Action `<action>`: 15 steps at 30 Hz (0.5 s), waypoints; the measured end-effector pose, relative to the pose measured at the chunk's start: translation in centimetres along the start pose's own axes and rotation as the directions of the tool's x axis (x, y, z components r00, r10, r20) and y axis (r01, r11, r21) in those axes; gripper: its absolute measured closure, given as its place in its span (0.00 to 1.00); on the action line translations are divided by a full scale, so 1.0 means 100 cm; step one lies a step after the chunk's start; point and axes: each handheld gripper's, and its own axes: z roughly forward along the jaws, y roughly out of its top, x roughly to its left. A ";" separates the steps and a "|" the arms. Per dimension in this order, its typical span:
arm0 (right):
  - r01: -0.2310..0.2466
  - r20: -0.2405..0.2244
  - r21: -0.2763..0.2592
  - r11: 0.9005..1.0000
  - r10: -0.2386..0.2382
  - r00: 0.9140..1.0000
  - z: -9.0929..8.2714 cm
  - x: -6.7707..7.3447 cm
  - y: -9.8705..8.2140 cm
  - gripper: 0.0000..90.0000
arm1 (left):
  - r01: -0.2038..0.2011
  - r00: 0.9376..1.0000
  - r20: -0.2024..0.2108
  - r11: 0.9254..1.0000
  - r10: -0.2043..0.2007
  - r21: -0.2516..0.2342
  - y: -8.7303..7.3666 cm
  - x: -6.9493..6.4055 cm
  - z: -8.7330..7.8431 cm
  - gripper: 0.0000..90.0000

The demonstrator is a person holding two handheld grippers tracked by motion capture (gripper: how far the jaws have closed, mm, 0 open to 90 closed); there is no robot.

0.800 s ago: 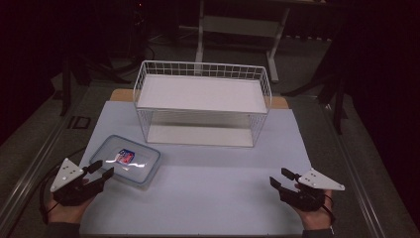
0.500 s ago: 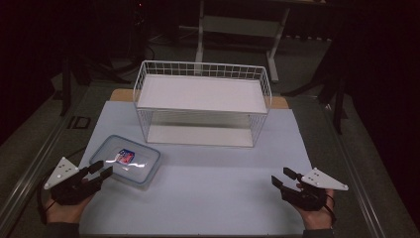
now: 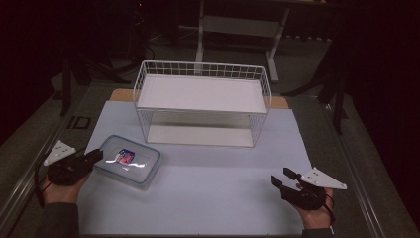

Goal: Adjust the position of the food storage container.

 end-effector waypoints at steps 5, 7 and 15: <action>0.002 0.001 0.000 1.000 -0.002 1.000 0.000 0.000 0.000 0.48 | 0.031 0.999 -0.044 0.998 -0.029 0.049 0.002 0.021 0.014 1.00; -0.004 0.005 -0.003 1.000 0.004 1.000 -0.001 -0.001 -0.001 0.49 | 0.032 0.998 -0.056 0.998 -0.029 0.058 0.001 0.026 0.016 1.00; 0.005 0.000 0.006 1.000 -0.005 1.000 0.000 0.001 -0.001 0.48 | 0.048 0.996 -0.083 0.994 -0.040 0.096 -0.005 0.039 0.024 1.00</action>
